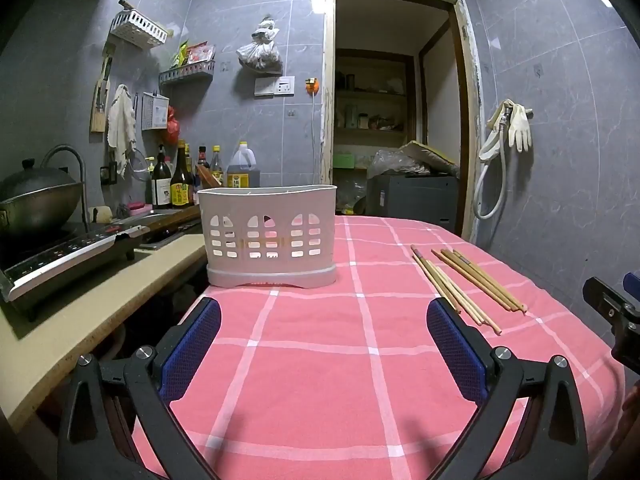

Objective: Organize utensils

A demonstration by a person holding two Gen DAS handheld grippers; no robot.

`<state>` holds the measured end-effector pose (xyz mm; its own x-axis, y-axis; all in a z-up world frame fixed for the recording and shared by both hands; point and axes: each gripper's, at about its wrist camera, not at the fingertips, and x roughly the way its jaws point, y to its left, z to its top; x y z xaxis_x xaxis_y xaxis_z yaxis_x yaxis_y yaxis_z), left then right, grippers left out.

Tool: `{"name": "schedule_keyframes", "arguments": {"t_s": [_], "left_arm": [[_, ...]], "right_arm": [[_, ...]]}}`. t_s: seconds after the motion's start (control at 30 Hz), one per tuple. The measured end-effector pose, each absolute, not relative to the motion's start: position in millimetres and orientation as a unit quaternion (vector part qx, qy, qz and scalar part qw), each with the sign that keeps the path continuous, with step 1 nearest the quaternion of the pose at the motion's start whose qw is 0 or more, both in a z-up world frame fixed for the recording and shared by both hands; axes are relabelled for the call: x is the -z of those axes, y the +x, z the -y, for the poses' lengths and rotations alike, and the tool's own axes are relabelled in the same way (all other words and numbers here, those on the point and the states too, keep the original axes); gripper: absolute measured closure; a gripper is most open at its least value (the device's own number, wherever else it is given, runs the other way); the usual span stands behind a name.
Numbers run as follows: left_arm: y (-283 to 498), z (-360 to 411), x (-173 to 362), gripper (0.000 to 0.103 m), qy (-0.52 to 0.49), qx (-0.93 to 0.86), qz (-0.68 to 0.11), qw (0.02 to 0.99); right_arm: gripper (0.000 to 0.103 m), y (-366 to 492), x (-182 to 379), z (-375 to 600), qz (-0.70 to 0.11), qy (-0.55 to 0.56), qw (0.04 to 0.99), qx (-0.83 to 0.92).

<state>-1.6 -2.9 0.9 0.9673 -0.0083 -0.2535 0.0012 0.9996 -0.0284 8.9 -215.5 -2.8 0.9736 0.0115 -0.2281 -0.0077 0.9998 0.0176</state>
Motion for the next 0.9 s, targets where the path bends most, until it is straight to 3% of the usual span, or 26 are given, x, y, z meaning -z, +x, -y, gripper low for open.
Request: {"name": "schedule_keyframes", "arguments": {"t_s": [0.9], "left_arm": [[0.2, -0.5, 0.1, 0.002, -0.015, 0.0, -0.129, 0.992]], "right_arm": [[0.0, 9.9, 3.6, 214.6, -0.116, 0.008, 0.993, -0.005]]}}
